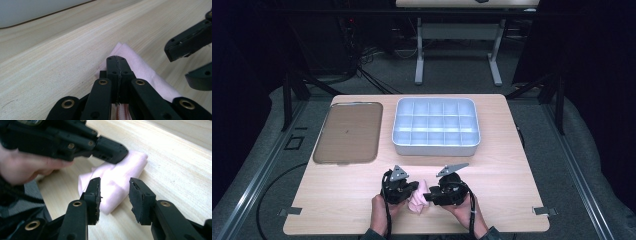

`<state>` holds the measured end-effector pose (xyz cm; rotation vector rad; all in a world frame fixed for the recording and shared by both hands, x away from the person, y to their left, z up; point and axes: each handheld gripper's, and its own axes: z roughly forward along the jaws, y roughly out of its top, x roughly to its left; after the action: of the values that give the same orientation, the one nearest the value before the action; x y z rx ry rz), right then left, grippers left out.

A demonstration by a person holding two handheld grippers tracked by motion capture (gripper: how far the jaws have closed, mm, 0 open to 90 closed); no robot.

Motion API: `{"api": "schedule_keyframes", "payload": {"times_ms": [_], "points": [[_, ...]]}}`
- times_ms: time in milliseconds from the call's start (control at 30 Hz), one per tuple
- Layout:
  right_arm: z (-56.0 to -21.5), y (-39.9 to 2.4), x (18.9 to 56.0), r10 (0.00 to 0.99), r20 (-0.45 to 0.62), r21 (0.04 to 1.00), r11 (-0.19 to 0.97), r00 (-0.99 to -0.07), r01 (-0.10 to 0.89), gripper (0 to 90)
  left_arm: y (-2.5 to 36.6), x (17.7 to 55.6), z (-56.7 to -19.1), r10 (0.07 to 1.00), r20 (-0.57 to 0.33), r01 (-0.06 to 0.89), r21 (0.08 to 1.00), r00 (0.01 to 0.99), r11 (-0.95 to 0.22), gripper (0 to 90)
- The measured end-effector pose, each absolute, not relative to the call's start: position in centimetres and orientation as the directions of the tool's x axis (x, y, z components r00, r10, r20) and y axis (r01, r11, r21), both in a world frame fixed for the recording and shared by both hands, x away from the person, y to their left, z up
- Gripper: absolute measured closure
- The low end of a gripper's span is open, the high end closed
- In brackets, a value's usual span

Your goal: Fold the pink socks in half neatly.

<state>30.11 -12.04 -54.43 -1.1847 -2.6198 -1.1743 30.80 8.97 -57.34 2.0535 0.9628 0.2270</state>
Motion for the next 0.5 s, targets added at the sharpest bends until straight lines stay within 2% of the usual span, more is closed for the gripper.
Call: {"api": "schedule_keyframes", "payload": {"times_ms": [267, 500], "points": [[-55.7, -10.2, 31.9, 0.662, 0.354, 0.551, 0.423, -0.661, 0.719, 44.4, 9.0, 30.7, -57.4, 0.707, -0.173, 0.554, 0.754, 0.686, -0.353, 90.0], [-56.1, -9.5, 32.0, 0.683, 0.342, 0.531, 0.427, -0.646, 0.732, 42.8, 9.0, 30.7, -57.4, 0.707, -0.177, 0.553, 0.758, 0.685, -0.346, 90.0]]}}
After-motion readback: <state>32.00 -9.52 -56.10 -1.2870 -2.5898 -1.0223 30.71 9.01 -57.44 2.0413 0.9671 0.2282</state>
